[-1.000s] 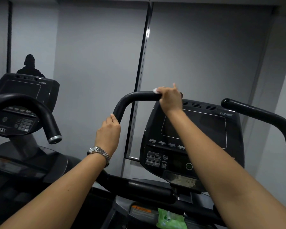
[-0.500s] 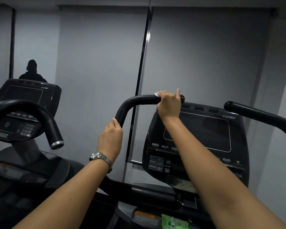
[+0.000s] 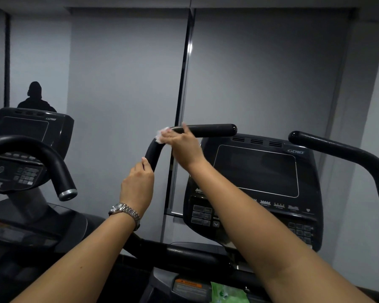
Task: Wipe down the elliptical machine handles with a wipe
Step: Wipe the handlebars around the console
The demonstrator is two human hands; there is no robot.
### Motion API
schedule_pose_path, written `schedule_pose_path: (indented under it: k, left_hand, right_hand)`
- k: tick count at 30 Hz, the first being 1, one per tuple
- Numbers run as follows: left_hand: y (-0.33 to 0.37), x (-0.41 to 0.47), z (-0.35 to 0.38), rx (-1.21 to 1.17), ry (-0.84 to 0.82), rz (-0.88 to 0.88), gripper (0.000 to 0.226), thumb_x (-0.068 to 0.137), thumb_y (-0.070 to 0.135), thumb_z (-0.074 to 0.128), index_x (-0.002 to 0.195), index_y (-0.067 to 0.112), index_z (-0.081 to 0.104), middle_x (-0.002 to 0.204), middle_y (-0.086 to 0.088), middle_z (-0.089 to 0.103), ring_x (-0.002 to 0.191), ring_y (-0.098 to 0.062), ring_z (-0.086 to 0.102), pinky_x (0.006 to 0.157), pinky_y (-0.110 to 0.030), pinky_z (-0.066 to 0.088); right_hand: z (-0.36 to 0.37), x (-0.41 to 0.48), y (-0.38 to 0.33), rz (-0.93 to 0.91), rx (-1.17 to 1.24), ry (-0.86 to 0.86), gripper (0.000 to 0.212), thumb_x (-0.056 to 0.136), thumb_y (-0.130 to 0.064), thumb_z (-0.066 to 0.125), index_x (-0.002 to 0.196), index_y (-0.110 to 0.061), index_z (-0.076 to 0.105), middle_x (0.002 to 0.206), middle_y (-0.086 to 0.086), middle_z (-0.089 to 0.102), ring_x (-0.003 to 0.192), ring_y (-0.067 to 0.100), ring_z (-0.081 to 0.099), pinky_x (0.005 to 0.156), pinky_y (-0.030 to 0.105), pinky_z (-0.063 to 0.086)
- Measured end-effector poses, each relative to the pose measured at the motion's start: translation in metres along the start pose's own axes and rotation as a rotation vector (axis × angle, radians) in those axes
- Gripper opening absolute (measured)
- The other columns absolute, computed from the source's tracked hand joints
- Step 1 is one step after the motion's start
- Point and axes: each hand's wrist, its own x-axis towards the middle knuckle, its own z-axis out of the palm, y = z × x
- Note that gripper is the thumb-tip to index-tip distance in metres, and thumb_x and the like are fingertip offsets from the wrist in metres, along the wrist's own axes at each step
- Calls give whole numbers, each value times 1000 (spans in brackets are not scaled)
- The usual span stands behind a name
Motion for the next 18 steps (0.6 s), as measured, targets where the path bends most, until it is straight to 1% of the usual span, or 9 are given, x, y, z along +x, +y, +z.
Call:
schedule_pose_path:
  k: [2,4,7,9,10,12,14,16,18]
  left_hand:
    - [-2,2,3,5,-7,-1,53,92,1,48,141,-7,28,119,-19,55,98,-31,60,69,-38,52]
    - [-3,3,5,-1,-15,2,54,91,1,50,140,-7,30,115,-20,56,95,-32,60,66,-40,52]
    - [-3,3,6,-16,-29,7,54,90,0,52,139,-9,32,112,-22,57,92,-35,60,65,-42,51]
    - [-3,3,7,-9,-26,6,54,91,1,51,140,-8,31,115,-22,56,95,-35,60,66,-42,51]
    - [-3,4,7,-10,-23,5,53,92,2,50,140,-8,30,116,-22,56,96,-35,59,67,-43,52]
    - [-1,4,5,-8,-23,-2,53,93,3,49,141,-7,28,118,-22,55,99,-35,58,71,-43,51]
    - [2,4,0,2,-36,-11,54,93,3,48,142,-6,26,120,-21,54,102,-33,57,75,-40,51]
    - [8,5,-7,-20,-46,-33,51,91,1,49,138,-6,30,119,-20,53,106,-31,55,78,-39,50]
    - [14,3,-16,-73,-45,-57,43,87,-3,50,128,-5,39,117,-18,52,106,-31,51,76,-38,48]
  right_hand:
    - [-12,-9,18,138,-19,99,53,87,14,44,130,-14,57,139,4,53,131,17,47,118,50,12]
    - [-25,-21,36,259,-50,121,54,86,14,45,132,-13,55,139,5,53,131,18,47,117,48,11]
    - [-41,-41,55,351,-73,133,53,88,13,43,134,-13,53,141,6,51,132,20,46,117,47,12]
    - [-49,-54,66,407,-85,137,55,88,15,41,135,-12,52,142,6,50,129,24,48,116,46,21]
    - [-52,-59,69,435,-83,141,57,87,16,41,135,-12,52,140,6,52,124,29,51,112,45,30]
    - [-59,-67,72,494,-66,141,59,84,16,41,133,-14,55,131,8,59,106,35,58,93,43,49]
    - [-64,-69,71,557,-18,118,55,82,14,43,127,-14,60,112,13,68,94,37,62,80,38,50]
    - [-67,-69,67,652,110,114,49,83,12,46,119,-15,66,105,14,70,94,33,65,81,33,51]
    - [-67,-69,61,775,297,105,38,85,8,52,109,-15,71,102,10,70,94,26,65,79,27,52]
